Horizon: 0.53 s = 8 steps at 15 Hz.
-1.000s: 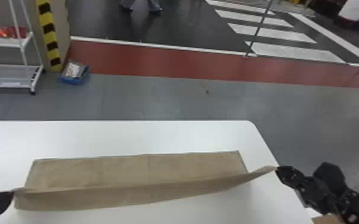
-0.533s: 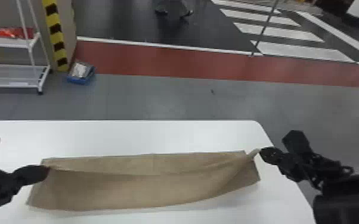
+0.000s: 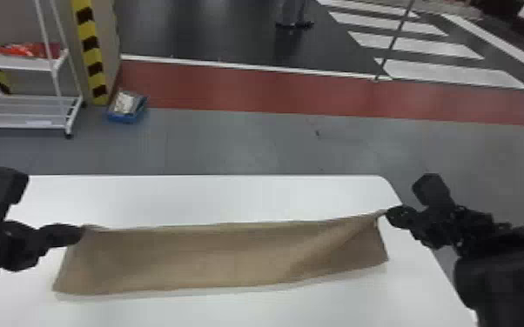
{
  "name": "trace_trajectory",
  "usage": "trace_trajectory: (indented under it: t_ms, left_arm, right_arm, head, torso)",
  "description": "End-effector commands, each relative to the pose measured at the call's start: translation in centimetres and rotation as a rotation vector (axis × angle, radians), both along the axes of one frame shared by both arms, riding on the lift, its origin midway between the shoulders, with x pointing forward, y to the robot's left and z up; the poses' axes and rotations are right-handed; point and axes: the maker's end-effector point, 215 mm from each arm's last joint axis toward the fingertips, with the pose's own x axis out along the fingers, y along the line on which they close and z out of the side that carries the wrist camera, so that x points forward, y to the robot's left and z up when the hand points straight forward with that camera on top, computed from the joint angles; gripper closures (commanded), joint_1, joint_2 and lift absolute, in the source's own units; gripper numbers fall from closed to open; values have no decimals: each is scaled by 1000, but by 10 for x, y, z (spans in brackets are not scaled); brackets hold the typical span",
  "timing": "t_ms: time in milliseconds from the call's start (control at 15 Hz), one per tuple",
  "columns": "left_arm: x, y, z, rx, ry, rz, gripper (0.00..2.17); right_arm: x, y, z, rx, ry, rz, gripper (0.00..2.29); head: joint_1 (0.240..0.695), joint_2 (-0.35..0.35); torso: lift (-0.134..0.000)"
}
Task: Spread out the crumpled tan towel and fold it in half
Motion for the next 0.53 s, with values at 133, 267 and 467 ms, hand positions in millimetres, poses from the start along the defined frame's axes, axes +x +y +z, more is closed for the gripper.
trace_trajectory:
  t_ms: [133, 267, 467]
  left_arm:
    - [2, 8, -20, 12, 46, 20, 1625]
    - [7, 4, -26, 21, 60, 17, 1622]
    - [17, -1, -31, 46, 75, 10, 1625]
  right_arm:
    - [-2, -13, -22, -19, 56, -15, 1298]
    - [3, -8, -22, -10, 55, -8, 1298]
    - [10, 3, -22, -14, 61, 12, 1298]
  head:
    - [695, -232]
    - [695, -234]
    - [695, -231]
  torso:
    - [0]
    - [0]
    - [0]
